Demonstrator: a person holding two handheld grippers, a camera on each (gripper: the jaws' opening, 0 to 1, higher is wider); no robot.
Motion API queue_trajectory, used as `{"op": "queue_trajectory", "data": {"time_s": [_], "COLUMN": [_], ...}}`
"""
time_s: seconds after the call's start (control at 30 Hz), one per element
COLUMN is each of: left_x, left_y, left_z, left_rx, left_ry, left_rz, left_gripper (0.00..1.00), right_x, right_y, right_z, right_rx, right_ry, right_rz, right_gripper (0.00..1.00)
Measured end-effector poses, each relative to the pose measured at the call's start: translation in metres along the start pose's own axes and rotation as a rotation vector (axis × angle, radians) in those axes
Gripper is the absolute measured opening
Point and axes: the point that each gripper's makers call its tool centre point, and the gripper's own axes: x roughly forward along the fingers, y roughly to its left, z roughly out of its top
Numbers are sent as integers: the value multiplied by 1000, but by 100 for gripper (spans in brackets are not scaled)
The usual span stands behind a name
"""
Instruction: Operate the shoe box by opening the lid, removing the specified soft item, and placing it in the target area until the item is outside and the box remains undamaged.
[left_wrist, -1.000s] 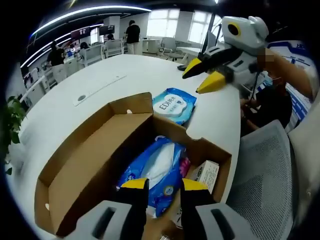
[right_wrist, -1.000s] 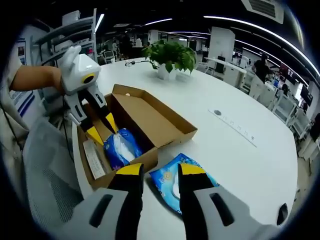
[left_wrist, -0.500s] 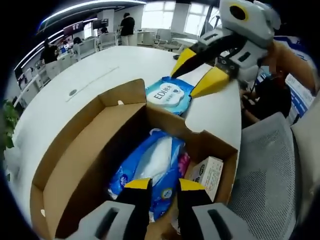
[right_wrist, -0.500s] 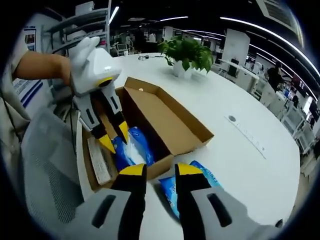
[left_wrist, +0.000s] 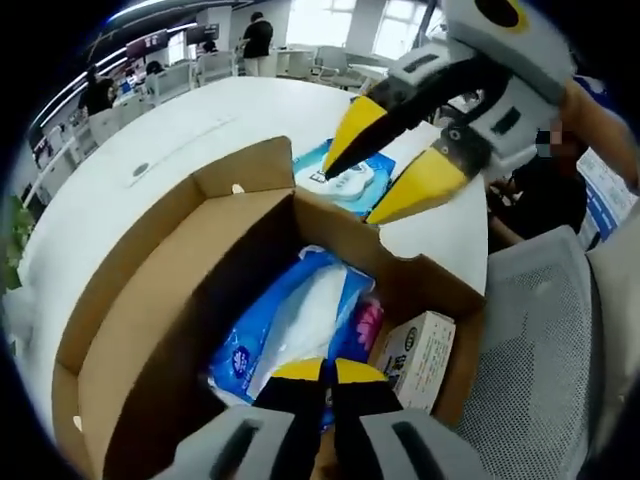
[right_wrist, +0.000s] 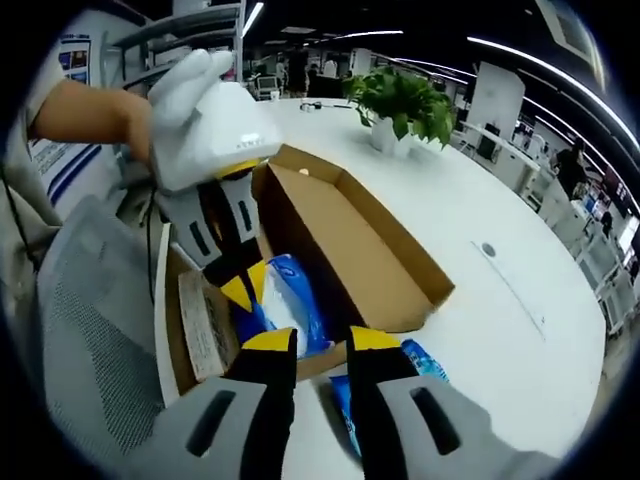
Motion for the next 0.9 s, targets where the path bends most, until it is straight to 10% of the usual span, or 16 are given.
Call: {"op": "queue_trajectory", "data": {"time_s": [0.9], "left_x": [-9], "left_y": [-3], "left_z": [-10], "left_rx": [-37], "left_ry": [-42], "left_rz": [-25], "left_gripper": [0], "right_x": [74], "right_y": [17], "right_z": [-7], "right_rx": [-114], "right_ry": [141], "right_rz": [39], "right_gripper": [3]}}
